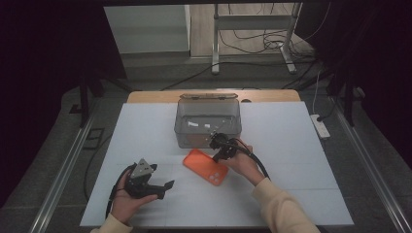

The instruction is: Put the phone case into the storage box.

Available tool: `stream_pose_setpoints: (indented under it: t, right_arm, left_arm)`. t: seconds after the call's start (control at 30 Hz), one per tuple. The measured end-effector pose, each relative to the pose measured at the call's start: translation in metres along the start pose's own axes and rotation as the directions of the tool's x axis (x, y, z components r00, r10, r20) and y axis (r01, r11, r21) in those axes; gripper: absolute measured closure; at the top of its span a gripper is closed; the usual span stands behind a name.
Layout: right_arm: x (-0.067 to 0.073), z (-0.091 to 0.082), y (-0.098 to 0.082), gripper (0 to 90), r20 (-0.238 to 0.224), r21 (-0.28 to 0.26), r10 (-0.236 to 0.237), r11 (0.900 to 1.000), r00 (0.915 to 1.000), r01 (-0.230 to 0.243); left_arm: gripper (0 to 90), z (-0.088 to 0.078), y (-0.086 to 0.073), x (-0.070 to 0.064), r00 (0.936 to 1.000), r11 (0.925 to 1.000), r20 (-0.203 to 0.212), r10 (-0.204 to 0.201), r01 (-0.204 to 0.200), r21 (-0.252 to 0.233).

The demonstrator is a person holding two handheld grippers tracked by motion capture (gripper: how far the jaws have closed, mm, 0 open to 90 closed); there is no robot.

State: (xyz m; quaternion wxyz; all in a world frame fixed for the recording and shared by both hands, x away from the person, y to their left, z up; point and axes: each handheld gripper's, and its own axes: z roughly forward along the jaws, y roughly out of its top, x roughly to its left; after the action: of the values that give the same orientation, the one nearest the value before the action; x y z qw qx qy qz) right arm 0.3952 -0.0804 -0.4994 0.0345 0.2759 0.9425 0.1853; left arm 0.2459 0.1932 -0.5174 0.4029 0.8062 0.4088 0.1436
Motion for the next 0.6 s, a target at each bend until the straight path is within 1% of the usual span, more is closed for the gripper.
stream_pose_setpoints:
  t: [0.33, 0.47, 0.6]
  right_arm:
    - [0.0007, -0.0006, 0.0001, 88.6, 0.005, 0.000, -0.019, 1.000, 0.9998, 0.019]
    - [0.0008, -0.0005, 0.0001, 88.6, 0.010, -0.008, -0.028, 1.000, 0.9996, 0.028]
    - [0.0012, -0.0011, 0.0003, 88.7, 0.006, -0.002, -0.031, 1.000, 0.9995, 0.031]
  left_arm:
    - [11.0, -0.0002, -0.0002, 0.0004, 1.0000, 1.0000, 0.001, 0.000, 0.000, 0.001]
    - [11.0, -0.0003, -0.0004, 0.0006, 1.0000, 1.0000, 0.001, -0.001, 0.001, 0.002]
    - [11.0, -0.0002, -0.0005, 0.0006, 1.0000, 1.0000, 0.001, -0.001, 0.001, 0.003]
